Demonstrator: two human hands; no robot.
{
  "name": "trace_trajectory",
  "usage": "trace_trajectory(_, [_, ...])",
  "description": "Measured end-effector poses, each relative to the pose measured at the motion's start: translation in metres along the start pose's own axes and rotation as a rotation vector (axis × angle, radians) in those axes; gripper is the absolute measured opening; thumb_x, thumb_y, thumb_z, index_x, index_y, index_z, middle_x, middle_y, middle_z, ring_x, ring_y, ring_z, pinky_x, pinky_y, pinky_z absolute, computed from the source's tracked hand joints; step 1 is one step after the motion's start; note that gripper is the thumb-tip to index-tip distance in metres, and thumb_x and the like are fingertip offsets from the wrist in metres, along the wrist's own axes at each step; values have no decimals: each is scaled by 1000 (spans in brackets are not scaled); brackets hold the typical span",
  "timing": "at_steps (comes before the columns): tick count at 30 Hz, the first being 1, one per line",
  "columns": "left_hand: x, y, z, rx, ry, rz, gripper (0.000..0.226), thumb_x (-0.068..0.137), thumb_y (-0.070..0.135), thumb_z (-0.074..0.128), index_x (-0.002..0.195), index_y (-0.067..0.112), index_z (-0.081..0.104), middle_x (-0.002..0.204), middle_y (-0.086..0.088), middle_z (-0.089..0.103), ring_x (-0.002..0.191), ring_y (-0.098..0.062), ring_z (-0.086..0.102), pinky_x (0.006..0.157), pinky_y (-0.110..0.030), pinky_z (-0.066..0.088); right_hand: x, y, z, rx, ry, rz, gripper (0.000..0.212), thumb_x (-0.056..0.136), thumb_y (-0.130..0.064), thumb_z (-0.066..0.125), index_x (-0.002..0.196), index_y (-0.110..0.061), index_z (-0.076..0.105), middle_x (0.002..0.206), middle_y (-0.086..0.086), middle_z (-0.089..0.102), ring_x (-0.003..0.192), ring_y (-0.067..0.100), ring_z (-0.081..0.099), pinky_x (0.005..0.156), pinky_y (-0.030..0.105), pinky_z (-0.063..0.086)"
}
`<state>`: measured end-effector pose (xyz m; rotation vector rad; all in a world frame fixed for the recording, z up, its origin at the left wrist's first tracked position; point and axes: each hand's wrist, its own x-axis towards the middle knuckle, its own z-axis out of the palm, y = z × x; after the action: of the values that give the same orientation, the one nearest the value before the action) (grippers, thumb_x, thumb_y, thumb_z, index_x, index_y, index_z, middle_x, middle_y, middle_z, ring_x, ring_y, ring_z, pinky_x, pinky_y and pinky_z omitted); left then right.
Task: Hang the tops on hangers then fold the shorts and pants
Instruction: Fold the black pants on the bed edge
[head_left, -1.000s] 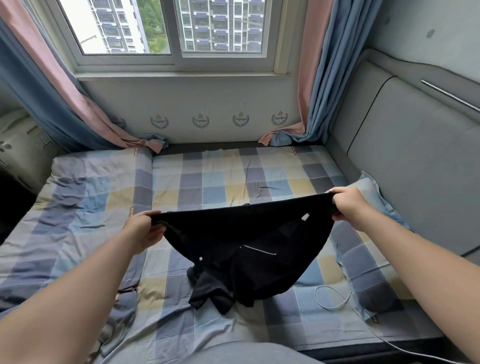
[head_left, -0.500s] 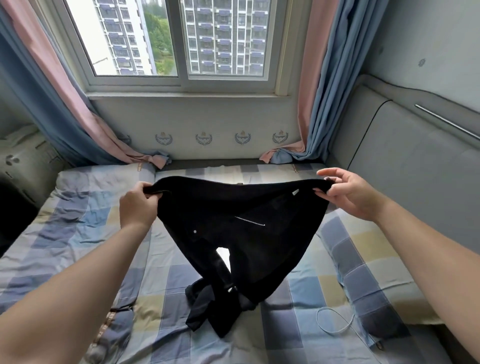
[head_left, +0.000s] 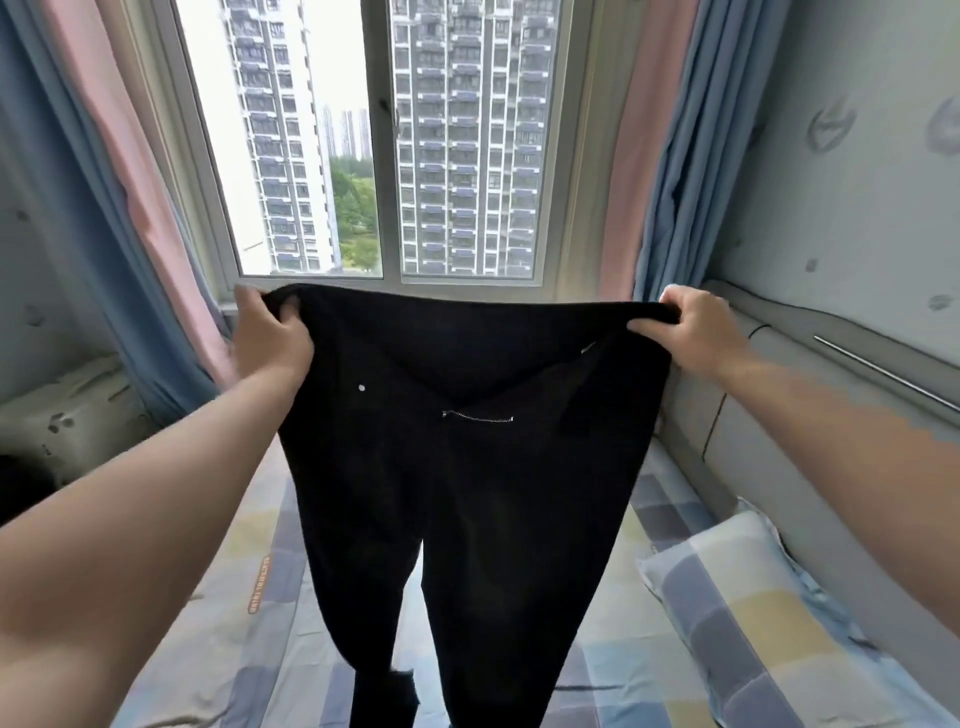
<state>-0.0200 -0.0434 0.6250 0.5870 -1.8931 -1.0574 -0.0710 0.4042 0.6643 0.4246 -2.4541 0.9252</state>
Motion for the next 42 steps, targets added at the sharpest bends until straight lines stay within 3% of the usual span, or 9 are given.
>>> trace_trajectory(5, [49, 72, -16, -31, 57, 152, 26, 102, 32, 48, 115, 12, 37, 98, -6, 55, 85, -29, 54, 77, -41, 43, 60, -59, -45, 64, 91, 52, 30, 83, -40, 79, 71, -20, 59, 68, -4, 63, 62, 8, 61, 45, 11, 39])
trace_trajectory(11, [96, 142, -34, 75, 108, 259, 27, 100, 28, 50, 117, 10, 42, 99, -9, 56, 94, -38, 59, 77, -43, 43, 112, -117, -98, 117, 166, 139, 32, 82, -38, 80, 86, -9, 67, 80, 5, 70, 75, 19, 68, 72, 32, 56])
trace_trajectory(14, [113, 172, -37, 47, 73, 122, 27, 98, 24, 52, 117, 6, 49, 104, -14, 59, 99, -38, 60, 80, -41, 44, 130, -143, -114, 164, 187, 234, 34, 82, -27, 82, 93, -2, 61, 89, 6, 67, 82, 23, 65, 73, 33, 54])
trace_trajectory(18, [121, 200, -41, -59, -90, -190, 4, 92, 7, 51, 94, 3, 51, 84, -11, 55, 72, -27, 52, 71, -33, 46, 137, -171, -125, 467, 109, 537, 17, 85, -13, 77, 95, -10, 64, 82, 5, 56, 62, 13, 48, 39, 19, 39])
trace_trajectory(21, [116, 216, -41, -283, -232, -321, 7, 94, 3, 49, 100, 4, 52, 94, -11, 54, 87, -28, 56, 80, -34, 51, 139, -187, -130, 707, -31, 632, 13, 87, -18, 77, 92, -16, 65, 66, -1, 53, 54, 7, 45, 37, 16, 43])
trace_trajectory(24, [106, 236, -41, -537, -286, -407, 28, 91, -1, 50, 116, 0, 62, 103, -14, 65, 95, -29, 66, 92, -46, 56, 138, -206, -128, 889, -167, 546, 22, 88, -21, 76, 79, -13, 58, 52, -1, 49, 49, 10, 50, 46, 20, 53])
trace_trajectory(31, [68, 296, -34, -831, -510, -283, 25, 99, 14, 58, 121, 8, 68, 115, -15, 72, 104, -31, 70, 91, -51, 57, 134, -255, -112, 842, -339, 295, 8, 91, -20, 73, 93, -12, 71, 75, -1, 68, 55, 8, 54, 54, 16, 45])
trace_trajectory(36, [41, 321, -41, -903, -626, -189, 17, 98, 14, 55, 110, 15, 66, 102, -7, 70, 82, -22, 65, 67, -35, 55, 129, -290, -104, 909, -376, 197, 27, 93, -28, 63, 104, -7, 75, 93, 2, 76, 65, 12, 55, 54, 17, 42])
trace_trajectory(42, [17, 319, -52, -757, -771, 97, 31, 81, 9, 64, 112, 10, 64, 101, -10, 71, 88, -25, 70, 80, -38, 56, 122, -318, -105, 919, -302, 128, 34, 90, -26, 52, 97, -3, 76, 90, 4, 76, 75, 16, 54, 69, 25, 42])
